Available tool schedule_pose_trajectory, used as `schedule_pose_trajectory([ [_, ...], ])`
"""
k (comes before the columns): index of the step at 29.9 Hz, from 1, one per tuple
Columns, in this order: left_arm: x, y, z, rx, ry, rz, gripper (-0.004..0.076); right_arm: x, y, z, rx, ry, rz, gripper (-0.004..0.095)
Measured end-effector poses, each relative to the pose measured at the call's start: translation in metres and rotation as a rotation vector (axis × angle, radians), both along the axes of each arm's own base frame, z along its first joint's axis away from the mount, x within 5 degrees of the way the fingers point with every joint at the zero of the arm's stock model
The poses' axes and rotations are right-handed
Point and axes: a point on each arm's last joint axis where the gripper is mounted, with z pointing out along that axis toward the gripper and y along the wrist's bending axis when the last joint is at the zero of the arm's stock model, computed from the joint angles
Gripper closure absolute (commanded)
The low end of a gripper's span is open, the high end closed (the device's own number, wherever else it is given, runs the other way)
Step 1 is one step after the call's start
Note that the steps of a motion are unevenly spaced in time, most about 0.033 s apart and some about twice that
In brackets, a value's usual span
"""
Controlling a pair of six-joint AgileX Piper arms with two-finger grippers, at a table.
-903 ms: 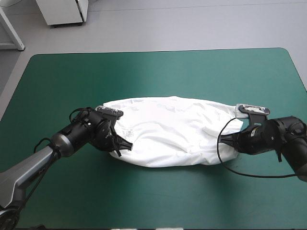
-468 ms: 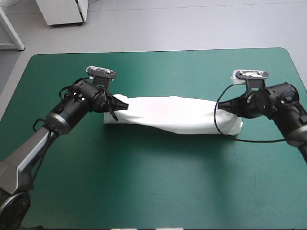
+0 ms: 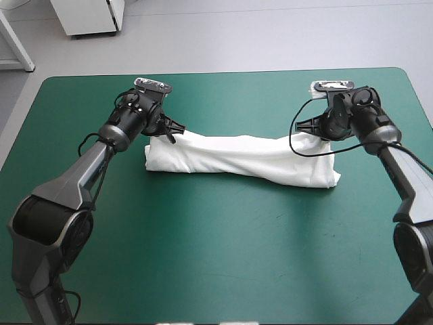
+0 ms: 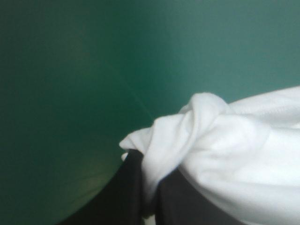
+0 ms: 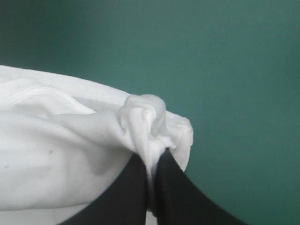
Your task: Fold the cloth
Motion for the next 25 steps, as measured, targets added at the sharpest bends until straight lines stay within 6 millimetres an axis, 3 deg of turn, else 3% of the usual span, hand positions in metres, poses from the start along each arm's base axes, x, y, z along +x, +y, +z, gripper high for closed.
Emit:
schedule_pose_trajectory([
  [4,0.019,-0.003,-0.017,-0.004,0.017,-0.003,0.0746,0.021,-0.005,-0.023,-0.007,0.049,-0.023,0.0925],
  [10,0.032,-0.009,-0.048,-0.012,0.060,-0.027,0.0746,0.036,-0.004,-0.049,0.012,0.105,-0.036,0.0925],
  [15,0.040,-0.012,-0.071,-0.046,0.104,-0.019,0.0746,0.041,-0.005,-0.059,0.014,0.121,-0.039,0.0925],
  [18,0.041,-0.012,-0.074,-0.049,0.104,-0.020,0.0746,0.041,-0.004,-0.060,0.016,0.121,-0.039,0.0902],
  [20,0.041,-0.012,-0.073,-0.046,0.103,-0.023,0.0745,0.041,-0.003,-0.058,0.030,0.124,-0.028,0.0830],
  [25,0.042,-0.010,-0.068,-0.010,0.125,-0.008,0.0680,0.040,0.003,-0.051,0.077,0.151,0.023,0.0499],
])
